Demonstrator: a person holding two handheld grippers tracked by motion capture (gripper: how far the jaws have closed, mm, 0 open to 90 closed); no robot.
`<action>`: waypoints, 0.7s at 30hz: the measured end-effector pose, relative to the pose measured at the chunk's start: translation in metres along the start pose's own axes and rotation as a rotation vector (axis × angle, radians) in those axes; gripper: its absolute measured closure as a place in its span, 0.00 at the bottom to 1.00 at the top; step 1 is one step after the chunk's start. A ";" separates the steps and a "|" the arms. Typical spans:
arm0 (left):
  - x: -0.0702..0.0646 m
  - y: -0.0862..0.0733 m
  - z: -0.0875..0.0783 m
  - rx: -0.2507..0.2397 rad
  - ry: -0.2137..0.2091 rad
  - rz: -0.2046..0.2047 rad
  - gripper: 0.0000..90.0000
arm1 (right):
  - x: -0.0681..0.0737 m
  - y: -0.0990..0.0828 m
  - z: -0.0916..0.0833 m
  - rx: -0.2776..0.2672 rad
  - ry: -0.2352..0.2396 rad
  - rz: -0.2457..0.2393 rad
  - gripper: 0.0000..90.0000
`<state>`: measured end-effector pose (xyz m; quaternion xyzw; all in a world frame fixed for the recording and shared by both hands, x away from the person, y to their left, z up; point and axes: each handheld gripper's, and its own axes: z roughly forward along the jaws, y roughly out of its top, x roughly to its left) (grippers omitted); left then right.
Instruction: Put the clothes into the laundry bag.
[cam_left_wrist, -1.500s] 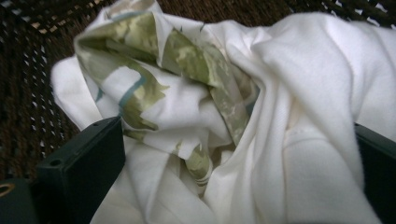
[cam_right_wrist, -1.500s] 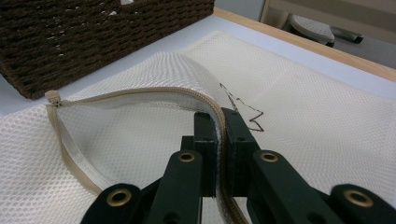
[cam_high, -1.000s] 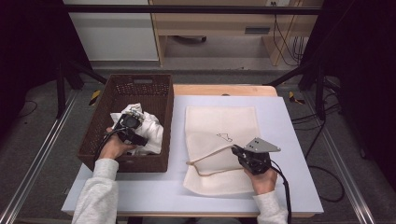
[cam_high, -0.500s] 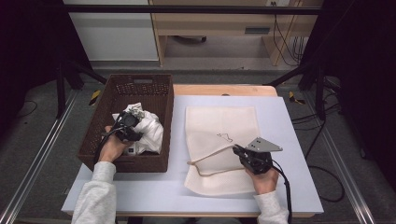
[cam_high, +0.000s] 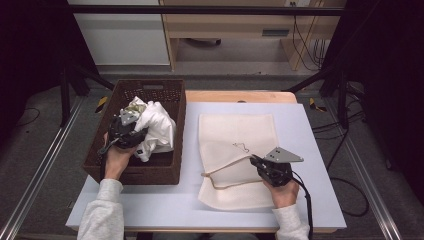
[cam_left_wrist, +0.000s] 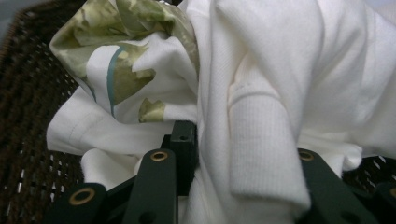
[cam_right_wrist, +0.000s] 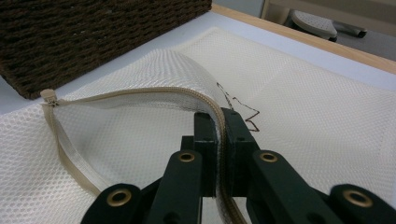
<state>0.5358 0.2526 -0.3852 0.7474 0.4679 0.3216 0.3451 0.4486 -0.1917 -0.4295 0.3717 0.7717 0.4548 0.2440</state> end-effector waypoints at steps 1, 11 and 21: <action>0.001 0.000 -0.002 -0.020 0.008 -0.013 0.73 | 0.000 0.000 0.000 -0.001 0.000 0.003 0.96; 0.006 0.007 -0.023 -0.183 0.047 -0.060 0.74 | -0.001 0.001 0.000 -0.001 -0.004 0.003 0.96; -0.001 0.044 -0.068 -0.361 0.062 -0.036 0.74 | -0.002 0.001 -0.002 -0.011 -0.006 0.004 0.96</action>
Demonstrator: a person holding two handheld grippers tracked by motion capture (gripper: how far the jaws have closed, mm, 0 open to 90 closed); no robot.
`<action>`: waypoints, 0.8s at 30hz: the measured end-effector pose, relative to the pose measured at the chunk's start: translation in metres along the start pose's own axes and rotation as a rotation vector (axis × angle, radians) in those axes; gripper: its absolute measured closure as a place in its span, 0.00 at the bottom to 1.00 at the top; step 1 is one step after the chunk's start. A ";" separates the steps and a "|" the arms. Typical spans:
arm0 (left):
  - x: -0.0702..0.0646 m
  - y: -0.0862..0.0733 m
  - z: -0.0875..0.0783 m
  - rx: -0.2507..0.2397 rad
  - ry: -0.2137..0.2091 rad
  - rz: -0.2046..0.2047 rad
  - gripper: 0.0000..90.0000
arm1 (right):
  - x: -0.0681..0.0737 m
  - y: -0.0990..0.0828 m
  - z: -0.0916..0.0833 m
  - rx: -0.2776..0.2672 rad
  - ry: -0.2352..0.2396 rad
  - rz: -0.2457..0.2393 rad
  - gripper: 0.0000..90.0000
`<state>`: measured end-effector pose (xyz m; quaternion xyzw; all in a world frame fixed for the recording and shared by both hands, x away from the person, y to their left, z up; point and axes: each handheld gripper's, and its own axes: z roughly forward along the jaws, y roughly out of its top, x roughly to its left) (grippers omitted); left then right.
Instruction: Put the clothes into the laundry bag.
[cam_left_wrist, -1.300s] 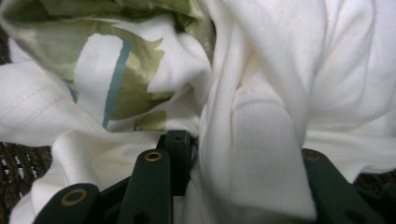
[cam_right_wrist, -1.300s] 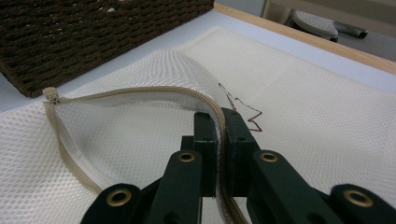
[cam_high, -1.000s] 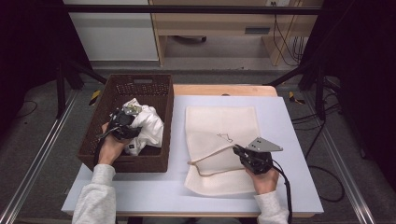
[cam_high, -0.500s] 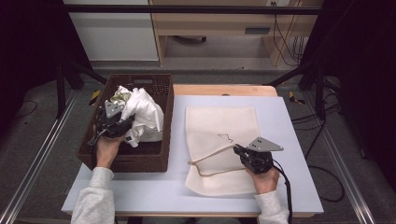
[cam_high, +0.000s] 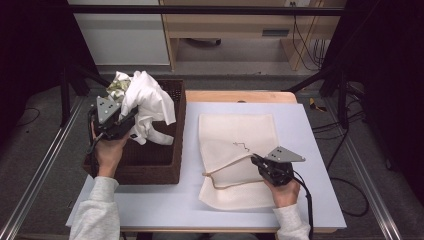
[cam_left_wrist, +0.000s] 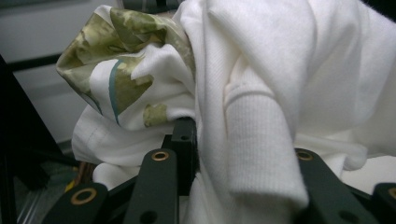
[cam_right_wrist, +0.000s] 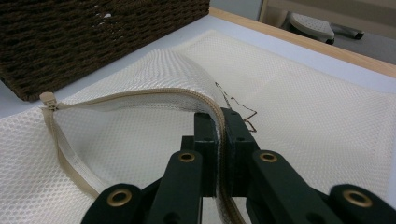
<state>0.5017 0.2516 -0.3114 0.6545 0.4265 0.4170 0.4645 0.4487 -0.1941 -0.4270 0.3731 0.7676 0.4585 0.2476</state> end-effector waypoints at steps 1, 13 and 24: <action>-0.002 0.004 -0.003 -0.017 -0.003 0.000 0.74 | 0.000 0.000 0.000 -0.001 0.000 0.000 0.96; -0.023 0.060 -0.048 -0.204 -0.043 0.035 0.74 | 0.000 0.001 -0.002 -0.009 -0.002 0.005 0.96; -0.040 0.092 -0.088 -0.291 -0.114 0.035 0.74 | -0.001 0.002 -0.003 -0.018 -0.006 0.003 0.96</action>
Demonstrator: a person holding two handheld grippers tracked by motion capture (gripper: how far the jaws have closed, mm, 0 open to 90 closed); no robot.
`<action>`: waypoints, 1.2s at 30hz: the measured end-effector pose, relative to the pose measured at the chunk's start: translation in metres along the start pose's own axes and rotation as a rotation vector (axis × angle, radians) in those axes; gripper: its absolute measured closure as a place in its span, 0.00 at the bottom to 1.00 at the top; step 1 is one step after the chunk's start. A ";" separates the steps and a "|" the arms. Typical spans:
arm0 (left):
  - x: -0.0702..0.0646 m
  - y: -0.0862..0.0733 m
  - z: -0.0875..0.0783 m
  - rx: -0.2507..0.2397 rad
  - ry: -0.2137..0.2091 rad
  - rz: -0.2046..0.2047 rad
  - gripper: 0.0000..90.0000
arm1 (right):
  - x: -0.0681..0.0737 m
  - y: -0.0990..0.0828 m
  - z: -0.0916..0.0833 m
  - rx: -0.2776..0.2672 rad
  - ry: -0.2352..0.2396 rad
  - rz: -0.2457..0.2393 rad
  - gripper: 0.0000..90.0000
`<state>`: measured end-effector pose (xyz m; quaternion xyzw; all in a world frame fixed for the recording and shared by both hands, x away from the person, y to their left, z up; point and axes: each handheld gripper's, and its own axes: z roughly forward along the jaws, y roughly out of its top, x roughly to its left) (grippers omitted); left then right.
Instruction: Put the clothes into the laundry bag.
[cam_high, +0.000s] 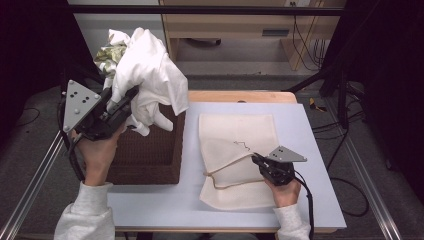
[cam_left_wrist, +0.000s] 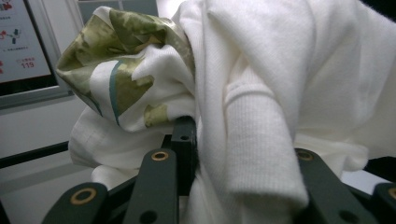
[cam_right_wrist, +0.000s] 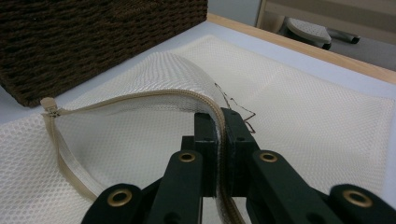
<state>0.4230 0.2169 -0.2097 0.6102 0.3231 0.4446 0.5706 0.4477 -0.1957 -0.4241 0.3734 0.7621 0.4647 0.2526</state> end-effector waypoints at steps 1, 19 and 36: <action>-0.002 0.003 -0.002 -0.005 -0.010 -0.001 0.74 | 0.000 0.000 0.000 -0.002 0.001 0.001 0.96; -0.080 0.018 -0.023 -0.030 -0.274 0.022 0.73 | -0.004 0.003 0.002 -0.025 -0.016 0.022 0.96; -0.138 -0.048 -0.021 0.128 -0.468 -0.002 0.73 | -0.011 0.004 0.008 -0.034 -0.035 0.044 0.96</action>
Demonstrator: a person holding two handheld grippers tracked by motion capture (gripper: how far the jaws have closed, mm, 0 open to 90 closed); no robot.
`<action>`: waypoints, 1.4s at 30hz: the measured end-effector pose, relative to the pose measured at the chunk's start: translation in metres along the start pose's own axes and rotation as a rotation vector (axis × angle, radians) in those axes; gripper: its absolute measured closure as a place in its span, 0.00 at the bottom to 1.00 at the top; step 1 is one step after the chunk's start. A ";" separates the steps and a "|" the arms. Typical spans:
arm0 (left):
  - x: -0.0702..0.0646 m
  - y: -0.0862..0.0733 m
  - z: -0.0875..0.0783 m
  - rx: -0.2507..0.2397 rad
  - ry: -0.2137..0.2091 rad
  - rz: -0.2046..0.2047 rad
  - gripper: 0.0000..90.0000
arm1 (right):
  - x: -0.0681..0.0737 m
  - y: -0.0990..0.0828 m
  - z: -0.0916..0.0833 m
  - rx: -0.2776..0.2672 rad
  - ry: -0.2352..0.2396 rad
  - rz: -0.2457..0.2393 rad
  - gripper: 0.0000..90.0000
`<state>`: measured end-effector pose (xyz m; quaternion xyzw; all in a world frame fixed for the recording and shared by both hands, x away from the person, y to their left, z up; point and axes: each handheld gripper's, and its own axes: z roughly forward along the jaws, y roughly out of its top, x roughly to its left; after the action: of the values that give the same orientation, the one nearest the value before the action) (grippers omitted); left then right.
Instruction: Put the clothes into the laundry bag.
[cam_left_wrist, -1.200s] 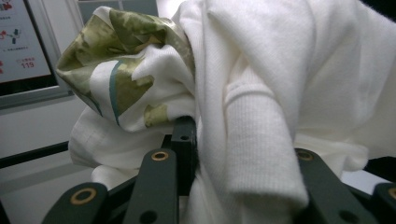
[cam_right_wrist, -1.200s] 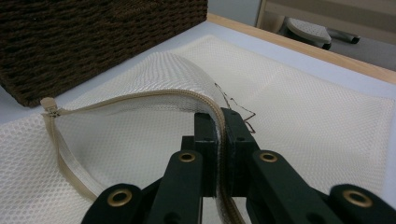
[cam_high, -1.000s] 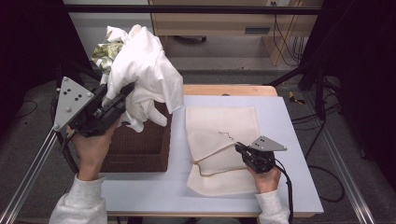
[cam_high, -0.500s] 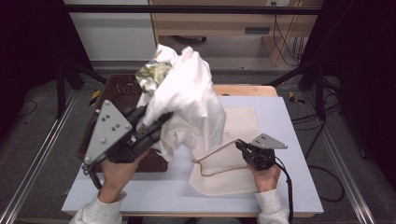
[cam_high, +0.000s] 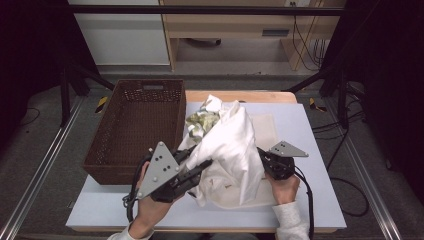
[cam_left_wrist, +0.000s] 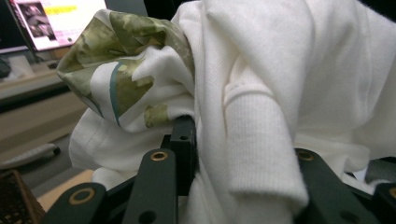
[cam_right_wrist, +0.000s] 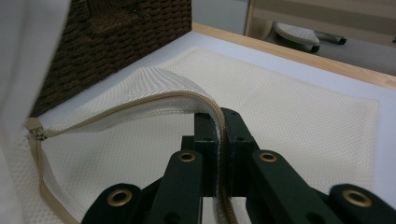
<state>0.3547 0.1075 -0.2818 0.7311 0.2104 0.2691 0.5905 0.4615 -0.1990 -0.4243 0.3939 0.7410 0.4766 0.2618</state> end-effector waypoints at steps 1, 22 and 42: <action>-0.002 -0.008 0.003 0.025 -0.012 -0.004 0.73 | 0.000 0.000 0.000 -0.002 0.002 0.003 0.96; -0.028 -0.118 0.082 0.409 -0.147 -0.047 0.72 | 0.004 -0.002 0.006 0.011 -0.002 -0.003 0.96; -0.039 -0.124 0.108 0.478 -0.128 -0.087 0.30 | 0.006 -0.007 0.008 0.036 -0.005 -0.027 0.96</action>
<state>0.3954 0.0286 -0.4259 0.8558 0.2613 0.1393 0.4241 0.4625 -0.1913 -0.4338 0.3895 0.7543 0.4585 0.2629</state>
